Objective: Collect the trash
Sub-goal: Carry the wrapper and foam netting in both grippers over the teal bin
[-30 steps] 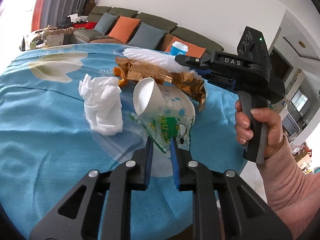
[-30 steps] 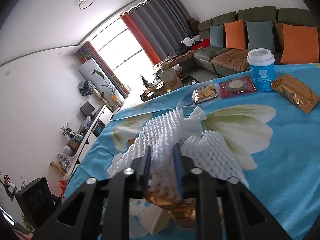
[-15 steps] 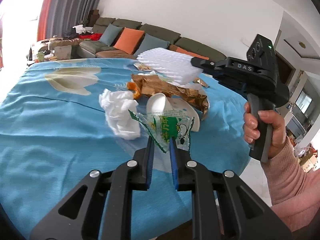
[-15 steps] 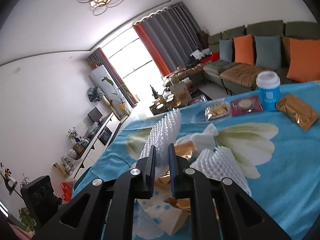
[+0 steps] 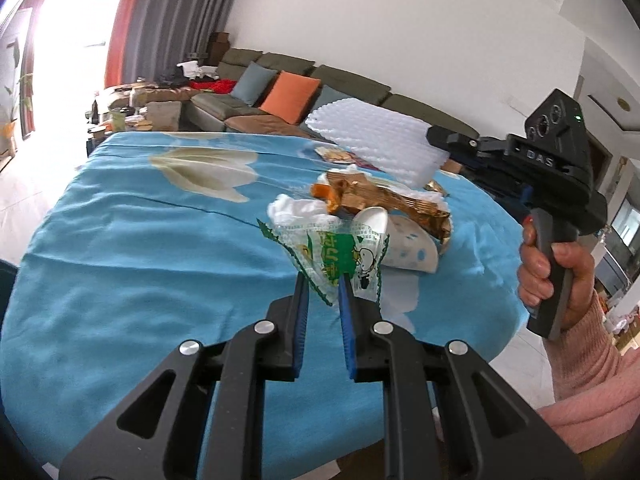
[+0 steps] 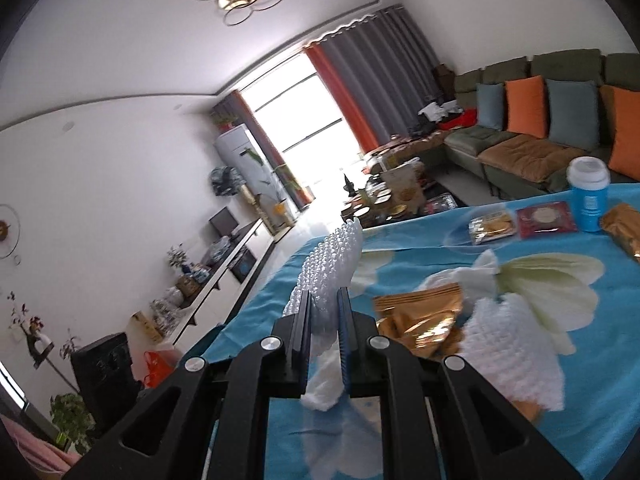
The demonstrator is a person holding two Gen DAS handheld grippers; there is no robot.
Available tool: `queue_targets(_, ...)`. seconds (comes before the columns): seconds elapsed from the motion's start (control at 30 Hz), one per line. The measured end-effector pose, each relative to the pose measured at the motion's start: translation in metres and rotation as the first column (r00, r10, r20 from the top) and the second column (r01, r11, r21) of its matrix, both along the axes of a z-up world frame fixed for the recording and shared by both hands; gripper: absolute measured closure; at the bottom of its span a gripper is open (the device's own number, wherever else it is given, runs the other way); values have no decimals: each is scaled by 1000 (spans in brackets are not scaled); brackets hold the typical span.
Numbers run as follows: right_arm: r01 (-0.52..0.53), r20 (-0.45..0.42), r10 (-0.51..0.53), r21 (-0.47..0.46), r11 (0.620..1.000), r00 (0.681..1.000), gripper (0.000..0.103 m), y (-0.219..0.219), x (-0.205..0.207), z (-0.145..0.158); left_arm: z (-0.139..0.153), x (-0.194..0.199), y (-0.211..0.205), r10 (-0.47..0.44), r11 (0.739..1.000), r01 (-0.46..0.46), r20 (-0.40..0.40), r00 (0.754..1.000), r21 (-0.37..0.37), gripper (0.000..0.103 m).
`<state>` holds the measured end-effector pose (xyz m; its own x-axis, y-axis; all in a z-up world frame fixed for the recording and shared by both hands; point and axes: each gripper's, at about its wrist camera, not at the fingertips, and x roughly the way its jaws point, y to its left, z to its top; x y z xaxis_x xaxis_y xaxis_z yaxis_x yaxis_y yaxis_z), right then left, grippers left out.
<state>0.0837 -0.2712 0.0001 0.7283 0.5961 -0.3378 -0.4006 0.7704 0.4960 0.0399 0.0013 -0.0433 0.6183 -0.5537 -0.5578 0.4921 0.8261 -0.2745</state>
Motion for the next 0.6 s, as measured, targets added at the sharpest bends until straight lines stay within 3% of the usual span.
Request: queue_targets(0.6, -203, -31, 203, 3, 979, 979, 92, 84, 10, -10, 2, -10, 66, 169, 985, -169, -10, 986, 17, 88)
